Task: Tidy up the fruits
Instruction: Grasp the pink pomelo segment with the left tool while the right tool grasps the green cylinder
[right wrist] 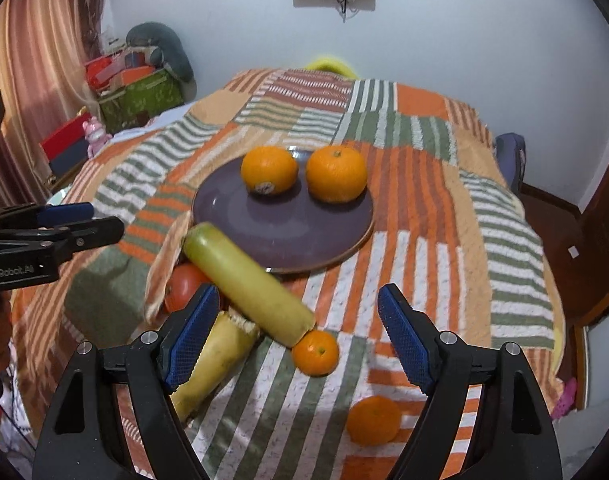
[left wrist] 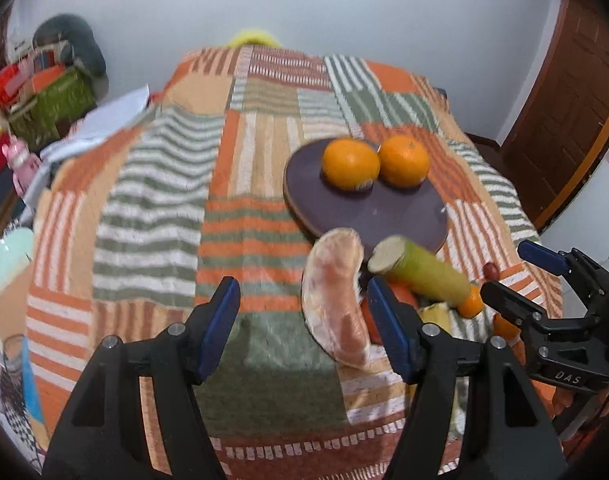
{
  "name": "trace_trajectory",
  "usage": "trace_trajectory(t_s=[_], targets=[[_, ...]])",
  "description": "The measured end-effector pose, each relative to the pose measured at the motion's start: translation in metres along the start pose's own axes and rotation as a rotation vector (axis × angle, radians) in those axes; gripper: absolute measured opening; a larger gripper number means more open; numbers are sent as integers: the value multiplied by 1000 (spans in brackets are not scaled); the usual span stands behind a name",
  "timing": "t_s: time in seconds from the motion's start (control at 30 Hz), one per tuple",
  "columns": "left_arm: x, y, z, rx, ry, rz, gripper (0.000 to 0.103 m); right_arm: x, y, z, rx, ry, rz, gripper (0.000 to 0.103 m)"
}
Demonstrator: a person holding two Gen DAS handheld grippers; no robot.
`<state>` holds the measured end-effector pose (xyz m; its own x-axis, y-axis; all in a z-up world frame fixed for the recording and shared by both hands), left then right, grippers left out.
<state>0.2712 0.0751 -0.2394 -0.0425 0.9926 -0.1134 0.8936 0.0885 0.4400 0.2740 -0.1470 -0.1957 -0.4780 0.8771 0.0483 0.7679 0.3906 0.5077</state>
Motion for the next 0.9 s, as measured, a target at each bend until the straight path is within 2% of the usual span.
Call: trace_trajectory(t_s=[0.17, 0.47, 0.63, 0.8, 0.9], targets=[[4, -7, 20, 38, 12, 5, 66, 9, -2, 21, 41, 4, -37, 79], [7, -13, 29, 54, 19, 27, 66, 21, 1, 48, 105, 18, -100, 76], [1, -6, 28, 35, 28, 54, 66, 27, 1, 48, 91, 64, -118, 55], [-1, 1, 38, 52, 3, 47, 66, 30, 1, 47, 70, 66, -156, 50], [-3, 4, 43, 62, -12, 45, 66, 25, 3, 43, 60, 73, -140, 40]])
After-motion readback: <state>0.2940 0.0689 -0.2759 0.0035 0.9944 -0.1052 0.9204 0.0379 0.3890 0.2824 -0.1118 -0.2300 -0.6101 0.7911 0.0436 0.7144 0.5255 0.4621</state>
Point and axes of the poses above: each gripper's, at about its wrist camera, not at the fingertips, and z roughly the way its jaws point, x to its left, y to its top, the point moved 5 cm from there along z, roughly the way its jaws point, and after that the axes turned 11 degrees about x, right-handed, at the moved point
